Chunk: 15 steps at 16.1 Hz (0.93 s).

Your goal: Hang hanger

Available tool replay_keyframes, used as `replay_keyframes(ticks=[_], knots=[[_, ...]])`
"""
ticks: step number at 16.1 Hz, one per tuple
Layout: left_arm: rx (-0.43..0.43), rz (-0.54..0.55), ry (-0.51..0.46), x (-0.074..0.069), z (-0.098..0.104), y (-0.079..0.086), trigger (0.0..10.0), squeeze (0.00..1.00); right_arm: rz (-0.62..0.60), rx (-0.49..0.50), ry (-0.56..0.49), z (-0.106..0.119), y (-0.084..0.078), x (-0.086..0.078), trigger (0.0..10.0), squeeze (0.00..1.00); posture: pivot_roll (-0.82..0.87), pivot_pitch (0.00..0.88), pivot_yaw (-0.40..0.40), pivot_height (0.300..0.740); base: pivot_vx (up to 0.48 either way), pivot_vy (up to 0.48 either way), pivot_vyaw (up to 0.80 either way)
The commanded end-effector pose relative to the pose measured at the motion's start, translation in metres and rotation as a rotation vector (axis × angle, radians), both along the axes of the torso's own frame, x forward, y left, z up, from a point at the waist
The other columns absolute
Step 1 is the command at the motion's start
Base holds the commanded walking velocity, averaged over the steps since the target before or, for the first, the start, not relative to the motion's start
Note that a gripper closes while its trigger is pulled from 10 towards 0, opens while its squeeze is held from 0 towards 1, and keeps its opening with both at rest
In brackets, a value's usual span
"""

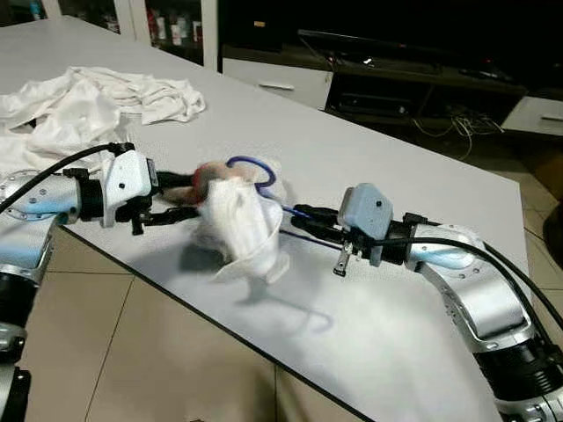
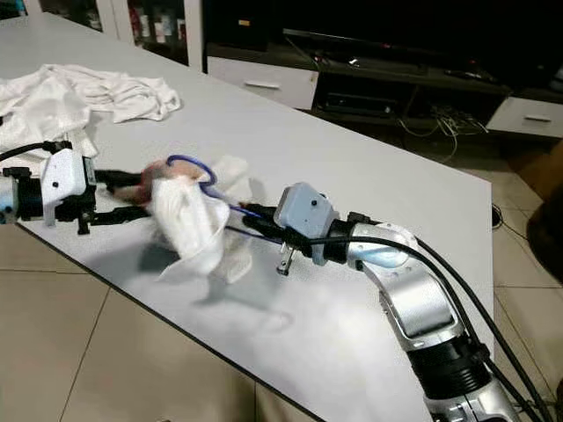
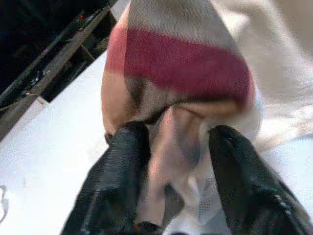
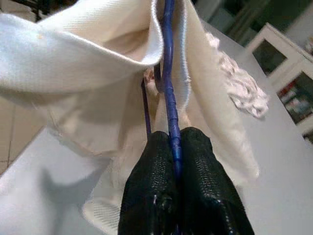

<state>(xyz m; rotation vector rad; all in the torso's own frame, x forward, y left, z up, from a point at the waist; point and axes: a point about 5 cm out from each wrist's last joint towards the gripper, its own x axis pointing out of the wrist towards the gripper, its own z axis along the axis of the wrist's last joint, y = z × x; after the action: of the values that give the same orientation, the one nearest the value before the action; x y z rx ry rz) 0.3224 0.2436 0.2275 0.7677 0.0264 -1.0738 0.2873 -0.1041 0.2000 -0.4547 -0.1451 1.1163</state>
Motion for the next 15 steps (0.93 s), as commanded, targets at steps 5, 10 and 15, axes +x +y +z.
replay_keyframes(ticks=[5, 10, 15], knots=[[0.035, -0.062, 0.089, -0.007, -0.007, -0.004, 0.0, 0.00, 0.052, 0.061, -0.104, 0.027, -0.009, 0.001, 0.0, 0.00, 0.08, 0.008, -0.111, 0.740, 0.000, 0.000, 0.00], [0.073, -0.075, 0.110, -0.007, -0.015, -0.014, 10.0, 0.00, 0.093, 0.077, -0.150, 0.034, 0.003, 0.001, 0.0, 0.00, 0.08, 0.003, -0.117, 0.740, 0.000, 0.000, 0.00], [0.052, -0.124, 0.181, -0.013, -0.023, -0.022, 0.0, 0.00, 0.121, 0.091, -0.205, 0.039, 0.014, 0.001, 0.0, 0.00, 0.08, 0.006, -0.112, 0.740, 0.000, 0.000, 0.00]])
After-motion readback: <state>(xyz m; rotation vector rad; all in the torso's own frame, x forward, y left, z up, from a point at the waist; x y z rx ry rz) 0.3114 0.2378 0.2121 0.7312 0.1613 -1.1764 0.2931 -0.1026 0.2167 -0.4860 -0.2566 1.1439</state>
